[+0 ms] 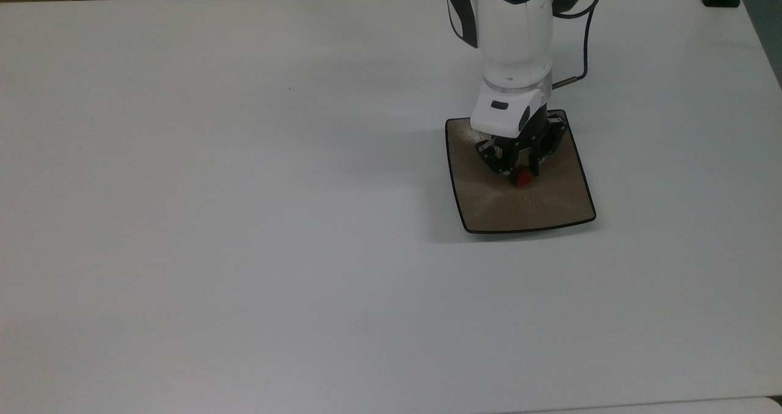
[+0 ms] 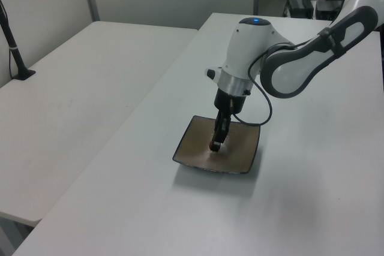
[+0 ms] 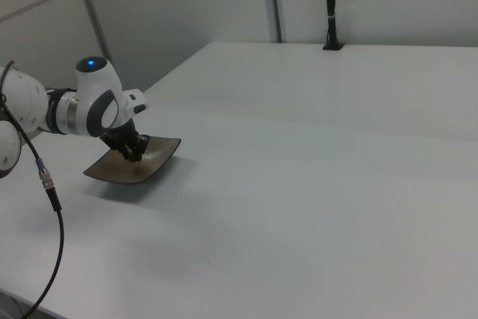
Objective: Strawberries on a ceramic plate
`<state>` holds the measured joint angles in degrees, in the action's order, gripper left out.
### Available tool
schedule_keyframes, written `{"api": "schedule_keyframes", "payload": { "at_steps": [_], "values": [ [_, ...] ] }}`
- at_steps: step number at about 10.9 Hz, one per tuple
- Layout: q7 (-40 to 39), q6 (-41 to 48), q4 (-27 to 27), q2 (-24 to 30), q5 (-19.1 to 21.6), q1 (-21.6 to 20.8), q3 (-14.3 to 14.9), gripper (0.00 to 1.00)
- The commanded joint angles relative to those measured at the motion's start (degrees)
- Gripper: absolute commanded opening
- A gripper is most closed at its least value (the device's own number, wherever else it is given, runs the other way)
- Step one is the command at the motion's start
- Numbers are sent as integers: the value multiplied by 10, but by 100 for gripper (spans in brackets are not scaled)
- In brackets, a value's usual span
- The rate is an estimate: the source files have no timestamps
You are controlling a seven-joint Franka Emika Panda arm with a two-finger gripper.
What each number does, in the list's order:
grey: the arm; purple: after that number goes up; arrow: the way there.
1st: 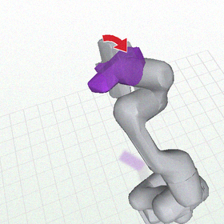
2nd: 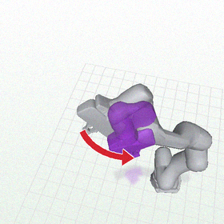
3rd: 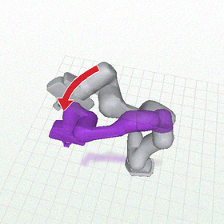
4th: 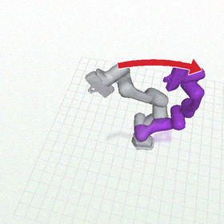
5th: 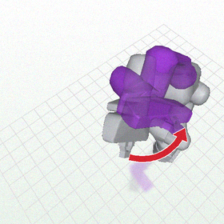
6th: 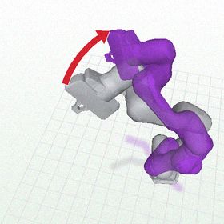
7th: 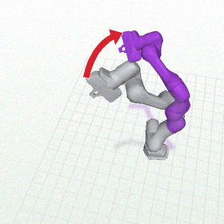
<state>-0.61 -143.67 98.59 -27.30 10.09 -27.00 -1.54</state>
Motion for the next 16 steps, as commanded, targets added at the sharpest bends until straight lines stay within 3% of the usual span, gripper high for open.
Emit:
{"api": "schedule_keyframes", "payload": {
  "at_steps": [1,2,5,8,12,16],
  "values": [
    [6,-12,6,3,5,-6,3,89],
    [4,-12,6,3,2,-7,3,100],
    [5,-6,5,12,1,-2,-5,100],
    [5,11,5,57,0,4,-4,100],
    [27,195,-2,165,-1,46,1,100],
    [31,363,-10,247,-52,90,2,100]
  ]
}}
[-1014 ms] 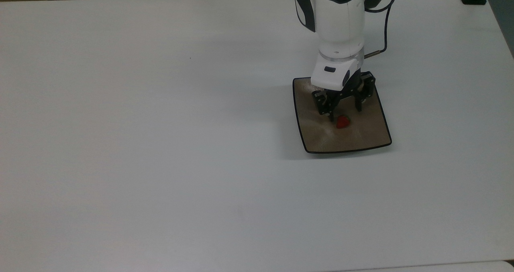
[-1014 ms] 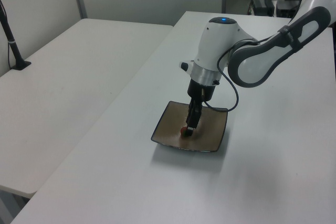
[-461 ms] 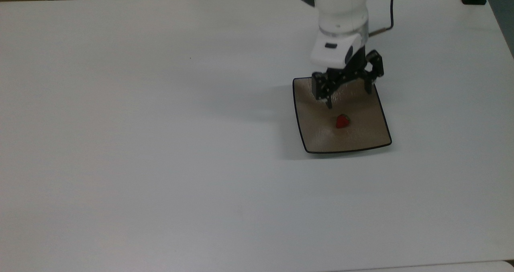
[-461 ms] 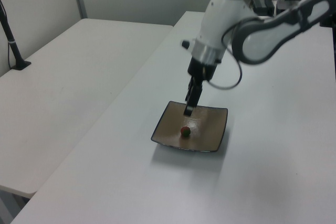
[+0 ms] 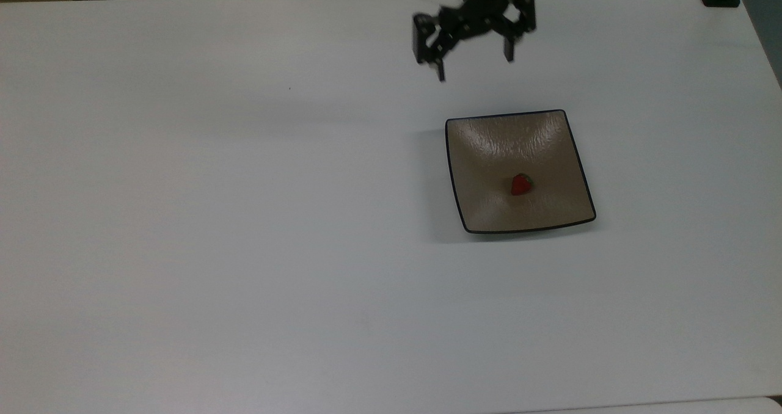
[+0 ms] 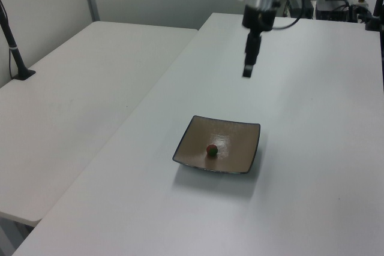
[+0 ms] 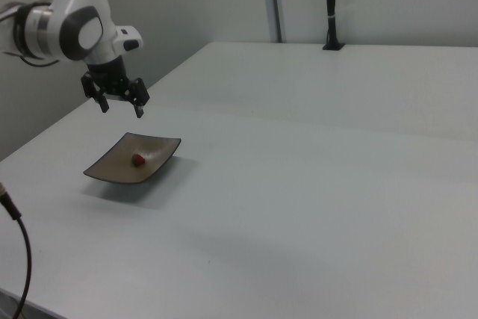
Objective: Strawberries on a ceramic plate
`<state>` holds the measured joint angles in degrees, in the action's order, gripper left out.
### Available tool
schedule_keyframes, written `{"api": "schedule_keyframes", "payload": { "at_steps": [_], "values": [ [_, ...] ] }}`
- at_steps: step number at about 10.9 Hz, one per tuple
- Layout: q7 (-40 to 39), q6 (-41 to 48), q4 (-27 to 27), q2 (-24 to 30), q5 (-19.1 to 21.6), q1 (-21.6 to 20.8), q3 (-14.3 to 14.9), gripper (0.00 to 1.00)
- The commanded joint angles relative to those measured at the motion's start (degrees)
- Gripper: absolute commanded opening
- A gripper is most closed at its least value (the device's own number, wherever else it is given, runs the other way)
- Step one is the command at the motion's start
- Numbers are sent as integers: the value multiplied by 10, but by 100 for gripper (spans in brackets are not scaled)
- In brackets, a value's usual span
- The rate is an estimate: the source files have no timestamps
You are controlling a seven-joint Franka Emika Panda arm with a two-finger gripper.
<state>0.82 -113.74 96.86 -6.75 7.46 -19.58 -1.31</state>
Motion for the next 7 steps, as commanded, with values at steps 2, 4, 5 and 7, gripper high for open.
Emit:
{"api": "schedule_keyframes", "payload": {
  "at_steps": [2,4,5,7],
  "values": [
    [17,132,6,68,-52,37,3,100],
    [17,179,2,91,-67,63,12,100],
    [17,198,-5,99,-67,68,29,100],
    [15,215,-10,104,-74,70,58,100]
  ]
}}
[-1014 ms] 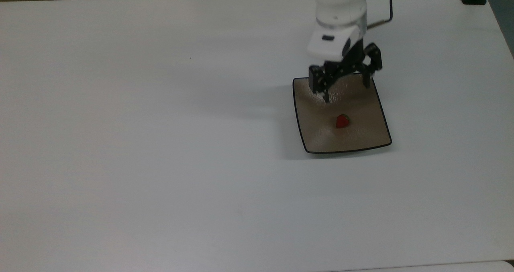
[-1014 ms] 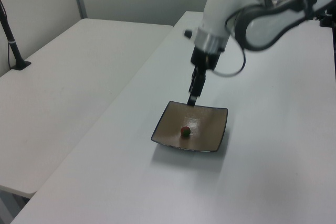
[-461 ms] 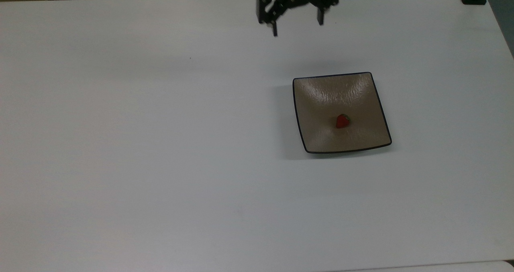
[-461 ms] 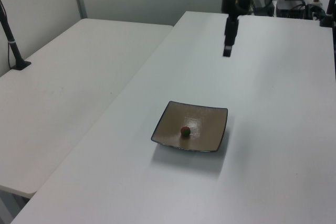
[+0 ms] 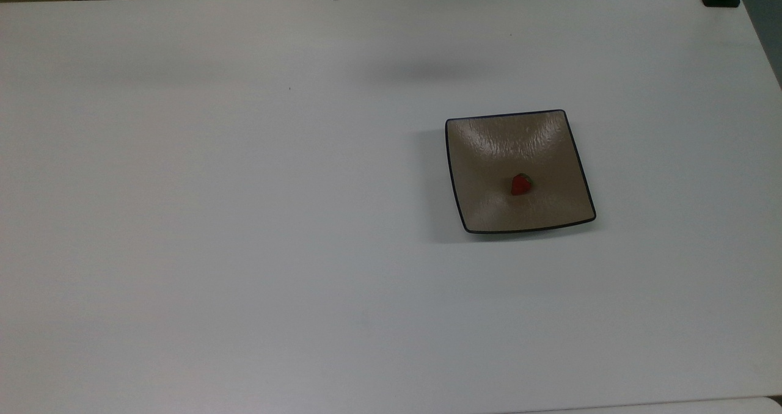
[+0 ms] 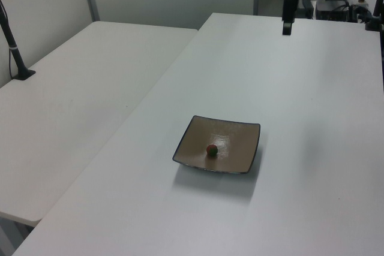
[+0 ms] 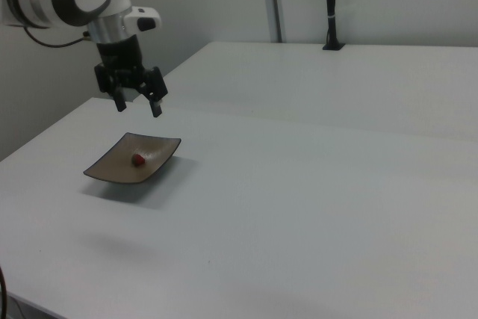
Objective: Strawberries on a ceramic plate
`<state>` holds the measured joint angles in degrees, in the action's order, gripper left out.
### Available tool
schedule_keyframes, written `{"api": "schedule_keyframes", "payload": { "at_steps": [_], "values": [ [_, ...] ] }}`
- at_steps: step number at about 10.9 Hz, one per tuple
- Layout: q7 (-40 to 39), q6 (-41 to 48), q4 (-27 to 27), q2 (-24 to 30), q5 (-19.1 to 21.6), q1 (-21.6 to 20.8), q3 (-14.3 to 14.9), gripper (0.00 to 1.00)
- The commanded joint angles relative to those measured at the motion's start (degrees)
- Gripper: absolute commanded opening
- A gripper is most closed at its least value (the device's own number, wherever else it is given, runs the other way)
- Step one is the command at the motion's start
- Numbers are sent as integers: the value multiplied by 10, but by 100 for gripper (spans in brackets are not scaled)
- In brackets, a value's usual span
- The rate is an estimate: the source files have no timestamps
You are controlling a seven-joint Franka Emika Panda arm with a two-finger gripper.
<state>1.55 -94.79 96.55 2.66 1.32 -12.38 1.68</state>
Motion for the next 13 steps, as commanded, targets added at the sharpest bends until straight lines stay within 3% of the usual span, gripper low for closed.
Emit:
{"api": "schedule_keyframes", "payload": {
  "at_steps": [1,3,5,7,13],
  "values": [
    [3,25,-8,10,-13,-3,38,100],
    [1,25,-7,10,-15,-3,46,100],
    [1,18,-7,9,-12,14,28,100],
    [3,16,-4,2,-11,55,-41,100],
    [2,-20,-4,-5,-10,51,-41,100]
  ]
}}
